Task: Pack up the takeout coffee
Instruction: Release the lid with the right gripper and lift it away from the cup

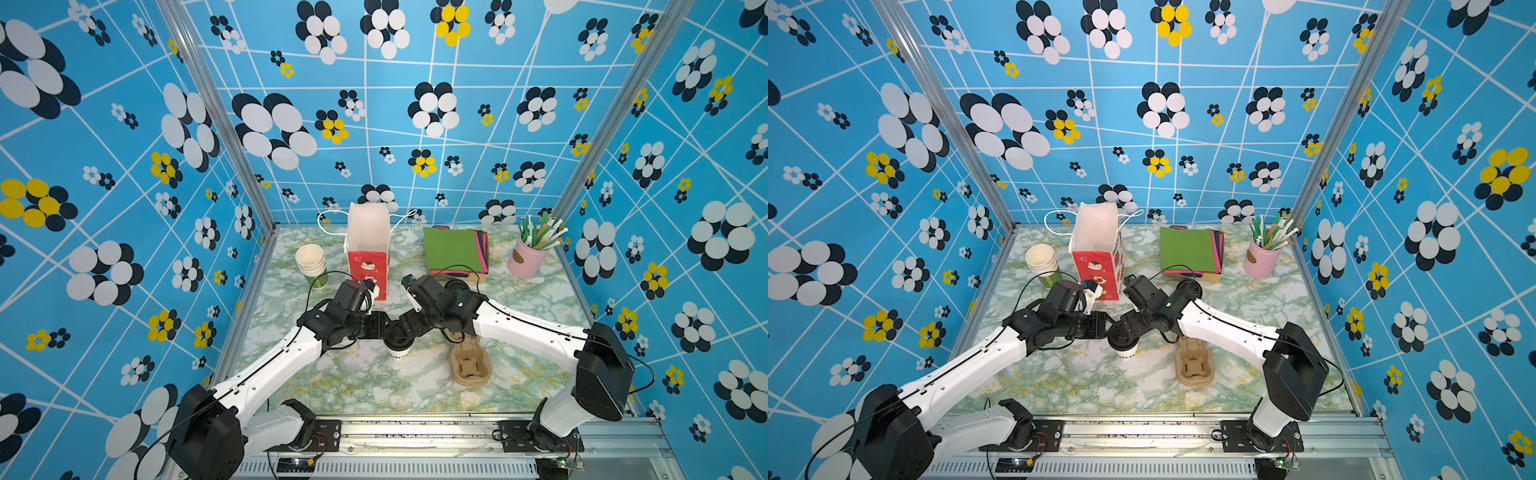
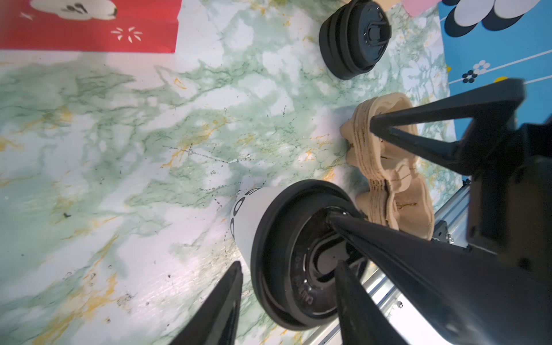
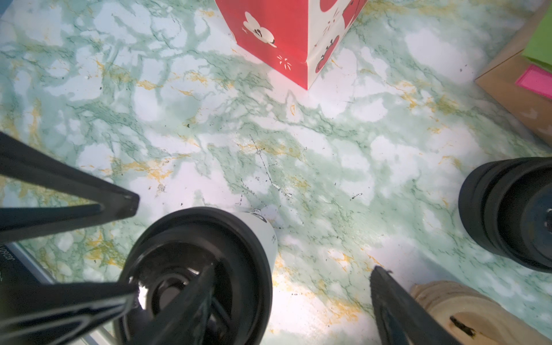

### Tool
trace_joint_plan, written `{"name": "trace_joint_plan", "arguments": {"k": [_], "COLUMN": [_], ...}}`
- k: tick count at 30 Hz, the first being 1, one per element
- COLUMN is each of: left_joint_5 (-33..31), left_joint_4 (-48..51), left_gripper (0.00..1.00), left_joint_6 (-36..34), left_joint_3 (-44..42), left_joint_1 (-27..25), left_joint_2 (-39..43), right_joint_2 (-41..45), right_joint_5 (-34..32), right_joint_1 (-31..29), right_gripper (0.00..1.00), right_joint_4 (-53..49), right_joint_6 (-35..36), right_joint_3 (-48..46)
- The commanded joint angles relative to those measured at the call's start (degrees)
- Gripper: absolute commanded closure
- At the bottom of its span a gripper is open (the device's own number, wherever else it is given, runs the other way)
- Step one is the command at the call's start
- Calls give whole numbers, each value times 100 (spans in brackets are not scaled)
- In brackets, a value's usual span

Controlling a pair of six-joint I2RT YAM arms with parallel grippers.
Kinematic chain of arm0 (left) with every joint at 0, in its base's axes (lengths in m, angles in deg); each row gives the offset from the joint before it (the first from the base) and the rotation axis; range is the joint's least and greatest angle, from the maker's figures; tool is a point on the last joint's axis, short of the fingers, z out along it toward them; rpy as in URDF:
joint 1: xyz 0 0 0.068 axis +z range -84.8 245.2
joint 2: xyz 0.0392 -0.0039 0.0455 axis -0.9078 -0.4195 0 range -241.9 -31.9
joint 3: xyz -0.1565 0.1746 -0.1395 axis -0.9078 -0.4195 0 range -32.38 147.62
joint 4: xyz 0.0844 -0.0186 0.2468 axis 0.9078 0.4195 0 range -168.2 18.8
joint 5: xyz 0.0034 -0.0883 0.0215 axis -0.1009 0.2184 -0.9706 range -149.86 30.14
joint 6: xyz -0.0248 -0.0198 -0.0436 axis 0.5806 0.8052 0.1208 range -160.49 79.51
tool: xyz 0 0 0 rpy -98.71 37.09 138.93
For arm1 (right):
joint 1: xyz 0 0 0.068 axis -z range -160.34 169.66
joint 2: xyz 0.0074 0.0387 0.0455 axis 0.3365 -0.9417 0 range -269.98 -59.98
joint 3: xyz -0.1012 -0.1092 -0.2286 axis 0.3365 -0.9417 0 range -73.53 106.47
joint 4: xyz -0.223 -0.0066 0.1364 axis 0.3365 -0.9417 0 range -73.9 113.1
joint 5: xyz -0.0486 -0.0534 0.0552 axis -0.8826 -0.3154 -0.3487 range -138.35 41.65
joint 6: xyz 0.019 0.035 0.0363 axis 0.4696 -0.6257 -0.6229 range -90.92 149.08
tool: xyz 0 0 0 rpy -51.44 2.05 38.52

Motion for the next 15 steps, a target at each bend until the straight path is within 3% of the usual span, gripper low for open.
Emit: {"name": "trace_joint_plan", "arguments": {"k": [1,15], "left_joint_5": [204,231], "left_joint_4": [213,44], "left_gripper": [46,45], "left_joint_6": [-44,-14], "left_joint_3": [287,18], "left_joint_1": [99,116], "left_joint_2": [277,469], "right_joint_2": [-246,-331], "right_joint_5": [-32,103], "right_joint_1": [10,19], "right_gripper": [17,16], "right_joint_4": [-1149,-958], "right_joint_6": [198,305], "right_joint_3": [-142,795]}}
